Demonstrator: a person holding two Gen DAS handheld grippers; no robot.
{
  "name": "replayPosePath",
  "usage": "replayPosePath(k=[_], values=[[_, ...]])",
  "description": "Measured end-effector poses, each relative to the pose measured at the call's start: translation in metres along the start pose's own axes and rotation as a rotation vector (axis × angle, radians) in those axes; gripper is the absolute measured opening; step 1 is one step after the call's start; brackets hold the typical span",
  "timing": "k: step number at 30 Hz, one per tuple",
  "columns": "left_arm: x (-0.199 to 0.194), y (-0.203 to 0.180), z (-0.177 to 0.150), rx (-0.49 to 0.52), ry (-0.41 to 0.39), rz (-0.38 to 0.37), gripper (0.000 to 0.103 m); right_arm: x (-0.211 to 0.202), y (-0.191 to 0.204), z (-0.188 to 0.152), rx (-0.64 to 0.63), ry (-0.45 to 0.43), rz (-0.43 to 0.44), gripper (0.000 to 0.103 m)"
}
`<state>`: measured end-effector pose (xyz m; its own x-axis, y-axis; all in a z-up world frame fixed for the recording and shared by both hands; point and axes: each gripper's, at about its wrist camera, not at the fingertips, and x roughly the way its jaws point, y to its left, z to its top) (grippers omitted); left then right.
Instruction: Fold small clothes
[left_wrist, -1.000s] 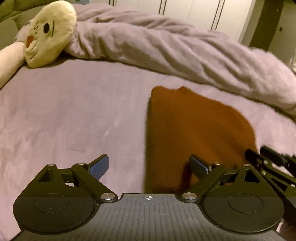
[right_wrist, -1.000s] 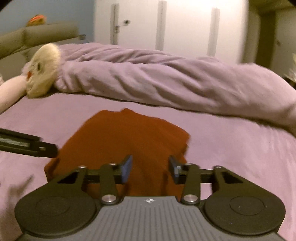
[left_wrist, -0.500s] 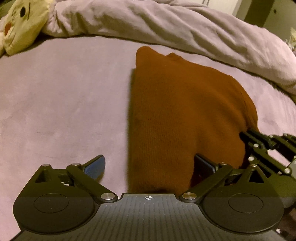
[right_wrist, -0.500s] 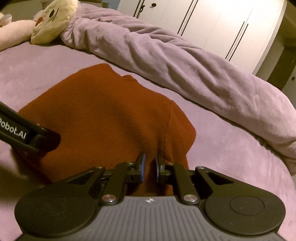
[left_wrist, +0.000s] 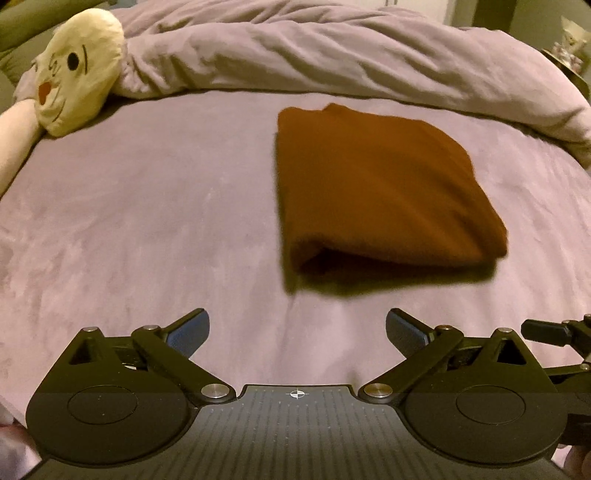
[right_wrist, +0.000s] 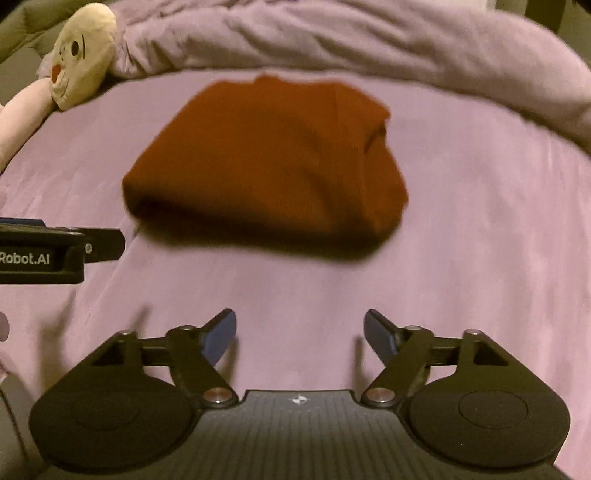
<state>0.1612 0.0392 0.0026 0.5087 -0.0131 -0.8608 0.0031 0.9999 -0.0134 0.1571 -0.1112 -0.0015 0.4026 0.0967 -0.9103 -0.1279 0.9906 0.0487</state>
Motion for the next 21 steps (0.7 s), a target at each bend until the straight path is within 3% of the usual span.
replayPosePath(k=[1, 3, 6, 9, 12, 15, 21], values=[[-0.004, 0.001, -0.001, 0.002, 0.0, 0.006, 0.103, -0.004, 0.001, -0.002, 0.007, 0.007, 0.009, 0.084], [-0.008, 0.0, -0.002, 0.016, 0.0, 0.03, 0.103, -0.013, 0.003, -0.004, 0.013, 0.013, 0.013, 0.099], [-0.016, -0.001, 0.0, 0.036, -0.005, 0.063, 0.103, -0.024, 0.006, -0.002, 0.016, 0.032, 0.007, 0.099], [-0.026, 0.0, 0.002, 0.027, -0.024, 0.041, 0.103, -0.03, 0.008, 0.003, 0.041, 0.061, -0.038, 0.099], [-0.031, -0.001, 0.005, 0.023, 0.006, 0.033, 0.103, -0.041, 0.008, 0.004, 0.052, 0.063, -0.035, 0.099], [-0.028, -0.004, 0.009, 0.045, 0.071, 0.073, 0.103, -0.051, 0.012, 0.006, 0.038, 0.032, -0.051, 0.099], [-0.033, 0.002, 0.008, 0.022, 0.075, 0.059, 0.103, -0.057, 0.017, 0.011, 0.021, 0.025, -0.113, 0.099]])
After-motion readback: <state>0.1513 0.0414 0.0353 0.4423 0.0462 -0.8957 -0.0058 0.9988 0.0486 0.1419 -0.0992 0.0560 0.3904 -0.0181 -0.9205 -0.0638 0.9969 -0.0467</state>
